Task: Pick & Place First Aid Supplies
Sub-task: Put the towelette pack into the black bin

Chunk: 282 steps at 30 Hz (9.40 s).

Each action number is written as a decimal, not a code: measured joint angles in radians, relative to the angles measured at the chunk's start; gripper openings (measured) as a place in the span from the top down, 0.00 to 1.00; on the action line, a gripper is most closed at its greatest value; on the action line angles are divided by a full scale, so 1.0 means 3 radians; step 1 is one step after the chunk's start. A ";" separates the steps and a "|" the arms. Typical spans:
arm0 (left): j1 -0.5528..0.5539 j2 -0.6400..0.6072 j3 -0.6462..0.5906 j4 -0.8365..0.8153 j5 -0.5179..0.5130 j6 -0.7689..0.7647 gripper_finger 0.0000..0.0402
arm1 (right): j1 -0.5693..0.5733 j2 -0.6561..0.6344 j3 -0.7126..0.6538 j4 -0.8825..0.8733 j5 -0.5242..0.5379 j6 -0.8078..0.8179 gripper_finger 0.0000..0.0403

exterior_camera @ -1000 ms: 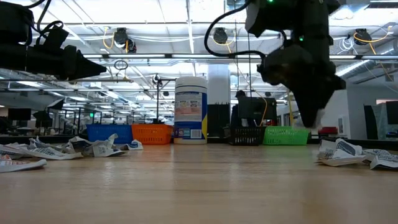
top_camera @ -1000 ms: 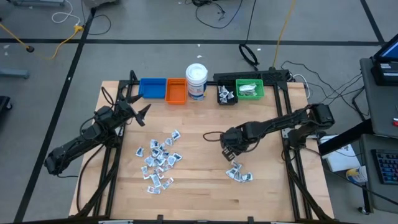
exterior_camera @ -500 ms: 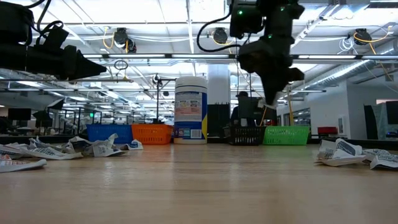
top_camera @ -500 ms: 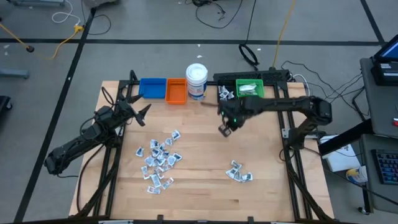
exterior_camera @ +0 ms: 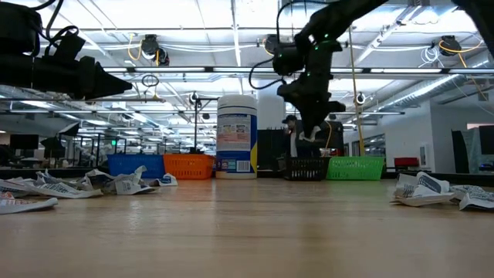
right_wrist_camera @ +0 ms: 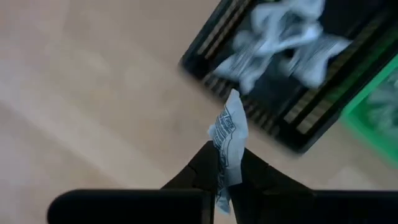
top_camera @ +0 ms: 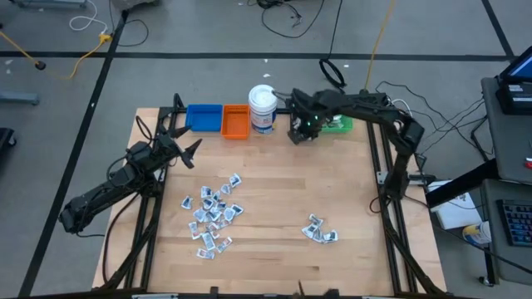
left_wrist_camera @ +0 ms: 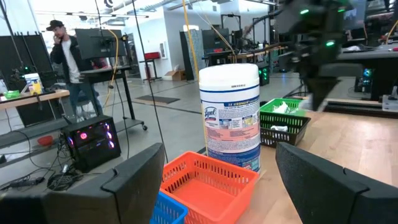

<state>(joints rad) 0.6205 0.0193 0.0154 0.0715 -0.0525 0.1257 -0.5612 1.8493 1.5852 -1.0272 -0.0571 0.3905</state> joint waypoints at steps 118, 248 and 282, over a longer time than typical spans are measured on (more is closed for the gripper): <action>0.0000 0.0000 0.0000 -0.0001 0.0000 0.0000 0.23 | 0.3710 -0.0880 -0.2144 0.1405 -0.0084 -0.0147 0.67; -0.0001 0.0001 0.0000 0.0000 0.0000 0.0001 0.23 | 0.1199 -0.0858 -0.1111 -0.0239 0.0459 0.1052 0.62; -0.0001 0.0000 0.0000 -0.0001 0.0000 0.0000 0.23 | 0.3070 -0.0541 -0.1343 0.0677 0.0261 0.2949 0.61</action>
<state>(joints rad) 0.6201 0.0195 0.0154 0.0712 -0.0525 0.1258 0.3597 1.6869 1.1824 -0.8239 0.0211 1.2751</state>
